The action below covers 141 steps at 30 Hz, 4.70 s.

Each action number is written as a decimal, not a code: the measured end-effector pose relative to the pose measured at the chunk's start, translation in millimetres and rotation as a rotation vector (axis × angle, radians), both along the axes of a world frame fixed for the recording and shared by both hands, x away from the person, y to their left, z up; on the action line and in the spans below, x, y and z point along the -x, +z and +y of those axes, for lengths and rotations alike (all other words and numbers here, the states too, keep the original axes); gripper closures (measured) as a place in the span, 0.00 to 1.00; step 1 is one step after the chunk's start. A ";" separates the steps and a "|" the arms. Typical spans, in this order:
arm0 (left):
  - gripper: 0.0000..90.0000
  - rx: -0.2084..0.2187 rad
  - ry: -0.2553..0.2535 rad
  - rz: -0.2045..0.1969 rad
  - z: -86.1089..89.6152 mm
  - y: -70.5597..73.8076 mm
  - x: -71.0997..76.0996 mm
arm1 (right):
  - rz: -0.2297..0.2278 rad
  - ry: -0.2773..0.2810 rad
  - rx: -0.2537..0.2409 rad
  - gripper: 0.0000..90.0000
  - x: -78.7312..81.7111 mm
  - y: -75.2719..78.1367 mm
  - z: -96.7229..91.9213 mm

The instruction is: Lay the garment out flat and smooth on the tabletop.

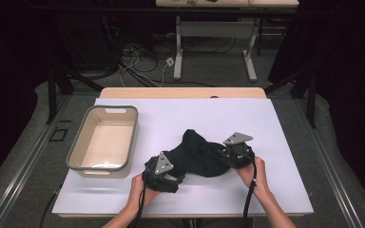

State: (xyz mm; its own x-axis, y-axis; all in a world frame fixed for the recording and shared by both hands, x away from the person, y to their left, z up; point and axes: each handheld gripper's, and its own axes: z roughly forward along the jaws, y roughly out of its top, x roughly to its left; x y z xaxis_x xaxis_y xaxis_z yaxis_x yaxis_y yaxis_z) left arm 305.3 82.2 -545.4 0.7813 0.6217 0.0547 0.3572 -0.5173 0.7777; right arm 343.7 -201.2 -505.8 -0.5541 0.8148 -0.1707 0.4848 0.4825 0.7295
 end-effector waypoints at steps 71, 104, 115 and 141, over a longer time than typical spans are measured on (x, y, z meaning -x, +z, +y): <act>0.52 -0.022 0.006 -0.001 1.6 -6.5 -5.3 | 0.141 -0.047 0.118 0.90 17.8 -4.6 -24.7; 0.96 -0.038 -0.107 0.021 -14.4 -20.7 -13.2 | 0.110 -0.021 0.099 0.86 50.7 -20.4 -23.4; 0.98 -0.015 -0.145 0.010 0.6 -1.3 1.4 | 0.096 -0.040 0.086 0.90 57.7 -14.6 -29.9; 0.52 -0.102 -0.140 0.015 13.1 0.4 23.0 | 0.156 0.034 0.052 0.41 77.1 -21.5 -40.4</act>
State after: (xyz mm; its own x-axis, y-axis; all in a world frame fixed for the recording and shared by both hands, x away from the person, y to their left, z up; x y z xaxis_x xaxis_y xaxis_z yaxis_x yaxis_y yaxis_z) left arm 282.3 95.2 -545.0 0.8610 0.4986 0.0999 0.2873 -0.6391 0.7135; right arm 266.6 -241.5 -527.3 -0.6044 0.7873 -0.1215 0.5728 0.5355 0.6205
